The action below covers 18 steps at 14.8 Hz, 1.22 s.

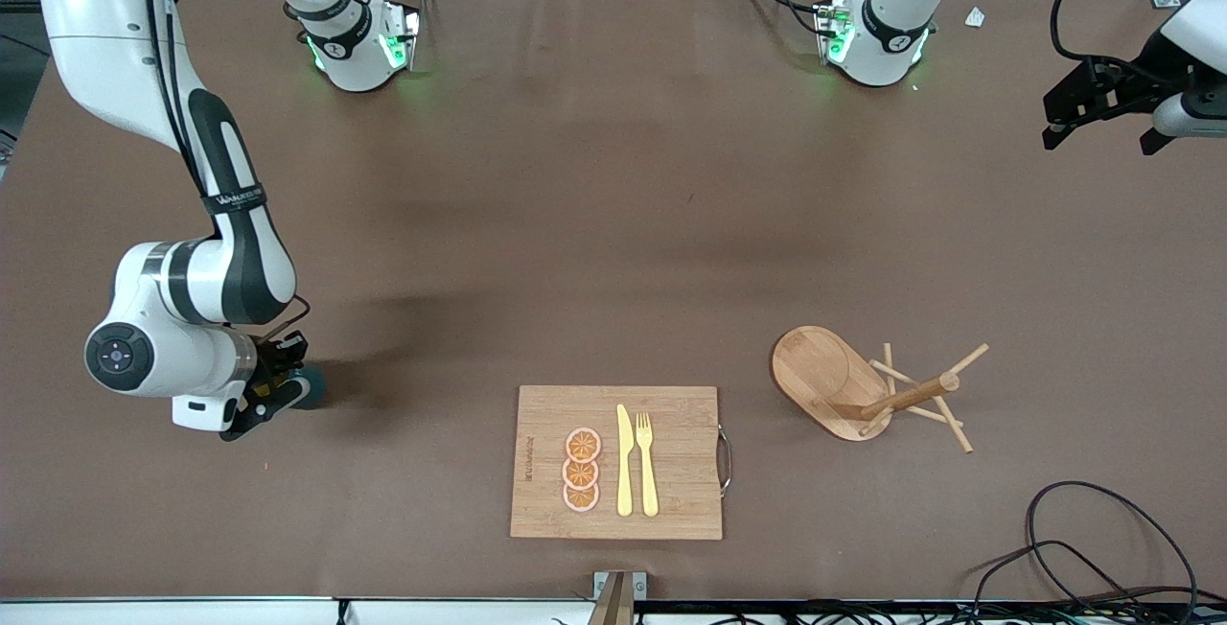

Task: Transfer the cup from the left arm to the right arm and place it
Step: 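Carry the mug away from the board and lower it onto the table, then open the right gripper and raise it away from the mug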

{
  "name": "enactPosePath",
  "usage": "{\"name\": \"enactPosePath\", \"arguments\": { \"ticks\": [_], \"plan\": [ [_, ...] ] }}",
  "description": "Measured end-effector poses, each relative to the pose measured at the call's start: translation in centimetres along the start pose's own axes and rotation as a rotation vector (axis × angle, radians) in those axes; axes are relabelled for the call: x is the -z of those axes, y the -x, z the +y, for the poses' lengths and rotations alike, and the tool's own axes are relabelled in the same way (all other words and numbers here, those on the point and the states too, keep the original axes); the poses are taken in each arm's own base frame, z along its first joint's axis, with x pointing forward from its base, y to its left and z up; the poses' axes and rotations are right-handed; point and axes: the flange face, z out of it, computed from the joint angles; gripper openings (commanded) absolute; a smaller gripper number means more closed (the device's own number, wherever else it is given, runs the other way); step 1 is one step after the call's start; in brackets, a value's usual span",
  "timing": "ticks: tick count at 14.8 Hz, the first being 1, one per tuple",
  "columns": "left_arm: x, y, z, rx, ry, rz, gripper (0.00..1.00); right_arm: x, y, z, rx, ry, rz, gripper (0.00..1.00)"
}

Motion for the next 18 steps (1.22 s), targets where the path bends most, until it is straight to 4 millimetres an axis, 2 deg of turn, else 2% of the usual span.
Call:
{"name": "enactPosePath", "arguments": {
  "ticks": [1, 2, 3, 6, 9, 13, 15, 18],
  "plan": [
    [0.1, 0.0, -0.1, 0.001, 0.0, 0.005, 1.0, 0.0, 0.0, 0.0, 0.0, 0.002, 0.003, 0.66],
    [0.2, -0.1, -0.1, 0.002, 0.0, 0.012, 1.0, 0.3, -0.2, 0.1, -0.003, 0.006, 0.009, 0.87],
    [0.3, -0.2, -0.1, 0.002, 0.0, 0.018, 1.0, 0.8, -0.4, 0.2, -0.012, 0.014, 0.021, 1.0],
    [0.4, -0.3, -0.1, 0.001, 0.0, 0.022, 1.0, 3.6, -1.1, 0.6, -0.044, 0.045, 0.071, 1.0],
    [0.3, -0.3, -0.1, 0.001, 0.0, 0.022, 1.0, 8.2, -1.0, 1.0, -0.061, 0.083, 0.136, 1.0],
    [0.3, -0.3, -0.1, 0.001, 0.0, 0.022, 1.0, 16.4, 2.1, 1.7, -0.172, 0.128, 0.239, 1.0],
    [0.3, -0.4, -0.1, 0.001, 0.0, 0.021, 1.0, 20.4, 4.3, 0.9, -0.313, 0.108, 0.251, 1.0],
    [0.2, -0.4, -0.1, 0.001, 0.0, 0.02, 1.0, 25.1, 7.2, -1.0, -0.475, 0.075, 0.249, 1.0]
  ]
}}
